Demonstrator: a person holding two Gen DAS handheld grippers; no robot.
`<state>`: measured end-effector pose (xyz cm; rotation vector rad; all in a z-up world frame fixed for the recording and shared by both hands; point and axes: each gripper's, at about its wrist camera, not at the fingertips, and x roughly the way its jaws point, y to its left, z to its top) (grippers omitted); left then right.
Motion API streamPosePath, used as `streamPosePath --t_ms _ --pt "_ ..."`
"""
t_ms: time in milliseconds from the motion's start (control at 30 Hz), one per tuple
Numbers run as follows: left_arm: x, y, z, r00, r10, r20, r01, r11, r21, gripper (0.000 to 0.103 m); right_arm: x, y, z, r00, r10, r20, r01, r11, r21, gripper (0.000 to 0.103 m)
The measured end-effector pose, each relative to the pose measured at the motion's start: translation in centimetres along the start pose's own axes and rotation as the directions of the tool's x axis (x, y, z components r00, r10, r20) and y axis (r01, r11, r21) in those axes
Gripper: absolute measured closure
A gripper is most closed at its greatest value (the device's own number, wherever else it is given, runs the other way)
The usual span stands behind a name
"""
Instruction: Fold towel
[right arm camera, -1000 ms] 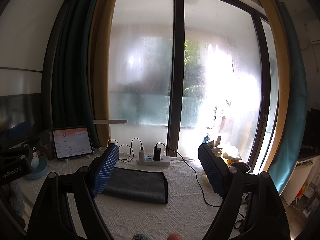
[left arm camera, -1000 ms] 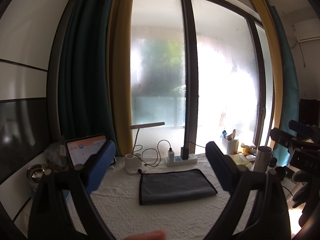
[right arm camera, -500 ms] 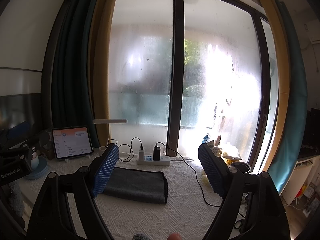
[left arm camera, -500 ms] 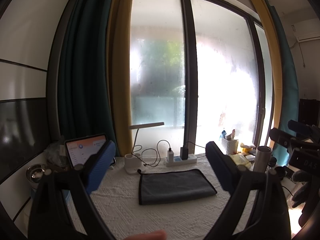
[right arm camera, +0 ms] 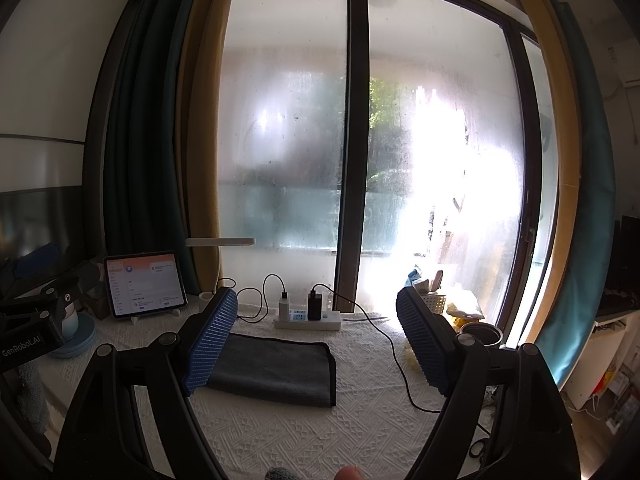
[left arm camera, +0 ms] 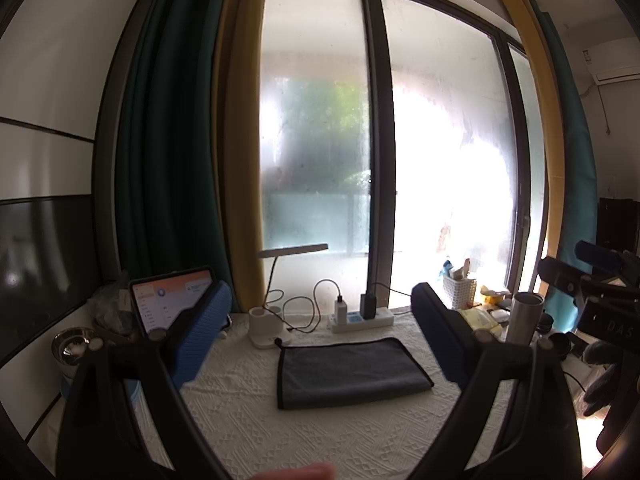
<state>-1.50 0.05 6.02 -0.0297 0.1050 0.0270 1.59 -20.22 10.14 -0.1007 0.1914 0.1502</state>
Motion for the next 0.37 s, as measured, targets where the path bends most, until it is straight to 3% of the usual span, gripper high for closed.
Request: streamPosePath --t_ms 367 --pt "0.60 0.05 -0.51 0.999 -0.027 -0.018 0.027 1.000 -0.001 0.010 0.12 -0.06 -0.35 1.000 0.003 -0.005 -0.003 1.000 -0.003 0.019"
